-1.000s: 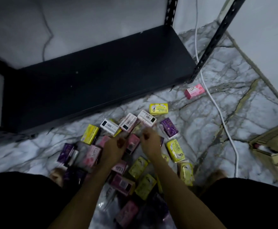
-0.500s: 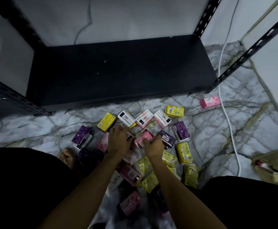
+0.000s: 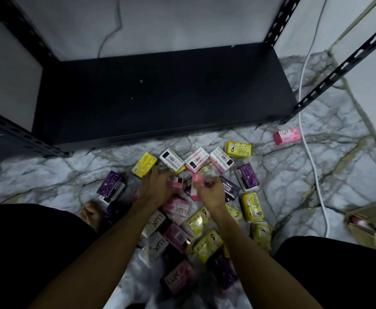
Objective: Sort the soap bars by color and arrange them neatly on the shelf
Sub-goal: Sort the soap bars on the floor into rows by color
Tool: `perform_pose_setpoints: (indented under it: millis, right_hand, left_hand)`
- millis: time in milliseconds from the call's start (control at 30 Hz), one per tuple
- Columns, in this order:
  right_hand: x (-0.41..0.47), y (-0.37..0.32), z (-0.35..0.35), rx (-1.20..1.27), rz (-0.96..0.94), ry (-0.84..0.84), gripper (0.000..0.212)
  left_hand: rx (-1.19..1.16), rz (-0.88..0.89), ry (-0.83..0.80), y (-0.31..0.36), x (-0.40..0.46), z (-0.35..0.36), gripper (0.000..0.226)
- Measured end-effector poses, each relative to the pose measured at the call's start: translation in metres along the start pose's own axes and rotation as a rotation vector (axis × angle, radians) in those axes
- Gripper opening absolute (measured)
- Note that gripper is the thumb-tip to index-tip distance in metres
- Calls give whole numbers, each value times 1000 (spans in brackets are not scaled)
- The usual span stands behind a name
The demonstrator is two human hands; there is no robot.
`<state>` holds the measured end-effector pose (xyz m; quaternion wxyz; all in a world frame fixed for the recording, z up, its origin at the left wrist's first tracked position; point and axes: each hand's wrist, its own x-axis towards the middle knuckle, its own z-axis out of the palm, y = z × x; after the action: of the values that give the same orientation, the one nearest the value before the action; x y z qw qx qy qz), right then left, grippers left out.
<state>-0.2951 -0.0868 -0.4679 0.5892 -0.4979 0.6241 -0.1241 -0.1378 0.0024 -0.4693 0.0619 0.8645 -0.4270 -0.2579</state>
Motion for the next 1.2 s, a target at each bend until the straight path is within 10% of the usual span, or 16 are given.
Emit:
perform_pose_setpoints:
  millis: [167,500,900,1200]
  right_hand:
    - [5,-48,-45,573,169,-231,50]
    - [-36,-141,-216,200,31,-477,36]
    - [60,-85,-358,335,39,-86,22]
    - [191,10,-330,549,170,124,14]
  left_hand:
    - [-286,-92,81,25,-9,-16,63]
    - [-1027,-48,-251,153,-33,-57,62]
    - [-1048,14,-564,286,36,-12,49]
    - [-1110,-127,-328,322,126,90,29]
